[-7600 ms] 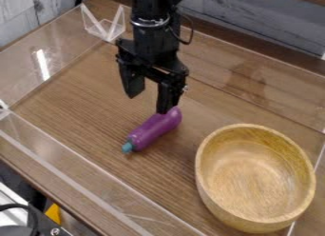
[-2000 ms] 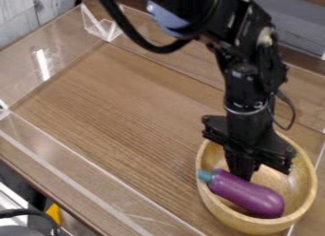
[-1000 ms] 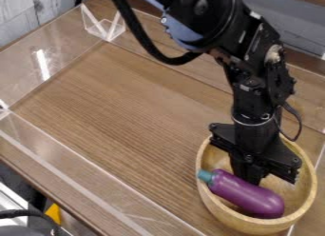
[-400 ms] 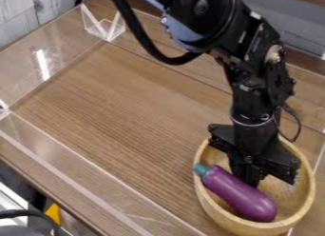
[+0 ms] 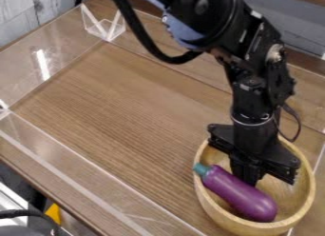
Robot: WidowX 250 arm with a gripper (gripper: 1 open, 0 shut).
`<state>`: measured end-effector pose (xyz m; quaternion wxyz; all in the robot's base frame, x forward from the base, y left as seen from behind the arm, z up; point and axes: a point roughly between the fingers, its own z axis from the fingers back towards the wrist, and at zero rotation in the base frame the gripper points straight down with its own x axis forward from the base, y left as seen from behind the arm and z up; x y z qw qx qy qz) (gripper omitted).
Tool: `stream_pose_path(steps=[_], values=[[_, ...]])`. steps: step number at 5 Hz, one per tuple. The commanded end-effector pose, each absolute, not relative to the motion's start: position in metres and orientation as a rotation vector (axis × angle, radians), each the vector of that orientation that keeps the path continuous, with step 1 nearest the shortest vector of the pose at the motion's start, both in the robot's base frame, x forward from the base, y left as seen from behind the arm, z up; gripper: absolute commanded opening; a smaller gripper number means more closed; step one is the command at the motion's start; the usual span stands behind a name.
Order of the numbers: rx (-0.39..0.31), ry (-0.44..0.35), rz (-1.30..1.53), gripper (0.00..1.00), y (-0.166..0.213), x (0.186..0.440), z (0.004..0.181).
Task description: Put the purple eggplant in the brown bowl
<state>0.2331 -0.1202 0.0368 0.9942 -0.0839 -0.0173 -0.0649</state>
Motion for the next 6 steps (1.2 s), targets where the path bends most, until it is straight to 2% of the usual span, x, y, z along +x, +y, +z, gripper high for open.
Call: stream_pose_path(steps=[1, 6], values=[[-0.178, -0.073, -0.134, 0.00, -0.1244, 0.2422, 0.0472], [-0.165, -0.055, -0.123, 0.00, -0.1255, 0.2421, 0.0481]])
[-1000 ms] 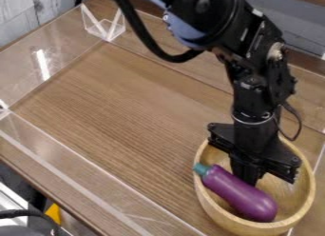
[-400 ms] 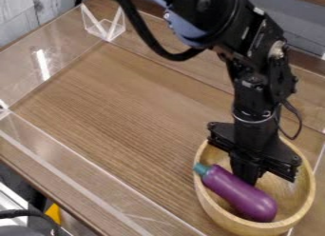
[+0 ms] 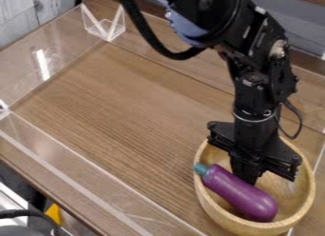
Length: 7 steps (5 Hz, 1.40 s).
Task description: Put the purple eggplant in the brown bowl
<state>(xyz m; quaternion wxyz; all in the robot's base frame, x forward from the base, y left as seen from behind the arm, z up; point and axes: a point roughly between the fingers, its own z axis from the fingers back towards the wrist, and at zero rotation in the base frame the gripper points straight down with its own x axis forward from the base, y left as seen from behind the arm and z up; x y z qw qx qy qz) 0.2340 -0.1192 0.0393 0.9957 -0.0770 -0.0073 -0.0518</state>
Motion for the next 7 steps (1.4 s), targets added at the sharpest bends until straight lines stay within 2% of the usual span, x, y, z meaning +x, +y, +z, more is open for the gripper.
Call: stream_pose_path(steps=[1, 7], values=[[-0.162, -0.052, -0.121, 0.00, -0.1258, 0.2422, 0.0484], [-0.146, -0.034, -0.107, 0.00, -0.1277, 0.2426, 0.0499]])
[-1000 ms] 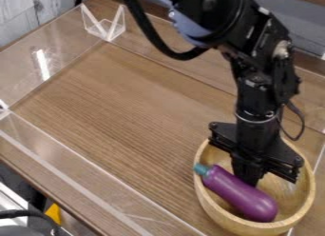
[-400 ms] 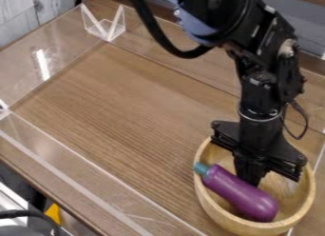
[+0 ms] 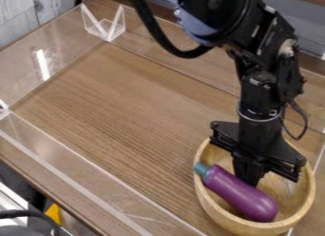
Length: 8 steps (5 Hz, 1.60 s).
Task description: Put the purple eggplant in the brown bowl
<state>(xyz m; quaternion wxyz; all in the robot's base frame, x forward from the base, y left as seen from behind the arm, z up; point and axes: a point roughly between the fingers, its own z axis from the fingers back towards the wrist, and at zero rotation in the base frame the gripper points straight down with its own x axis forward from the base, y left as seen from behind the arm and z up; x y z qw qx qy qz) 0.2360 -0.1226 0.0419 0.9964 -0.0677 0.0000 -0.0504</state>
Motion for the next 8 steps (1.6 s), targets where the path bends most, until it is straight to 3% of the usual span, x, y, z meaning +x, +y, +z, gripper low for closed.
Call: stream_pose_path(steps=[1, 2, 8], values=[[-0.143, -0.031, -0.105, 0.00, -0.128, 0.243, 0.050], [-0.142, -0.027, -0.099, 1.00, -0.127, 0.243, 0.049], [-0.147, -0.029, -0.049, 1.00, -0.114, 0.242, 0.061]])
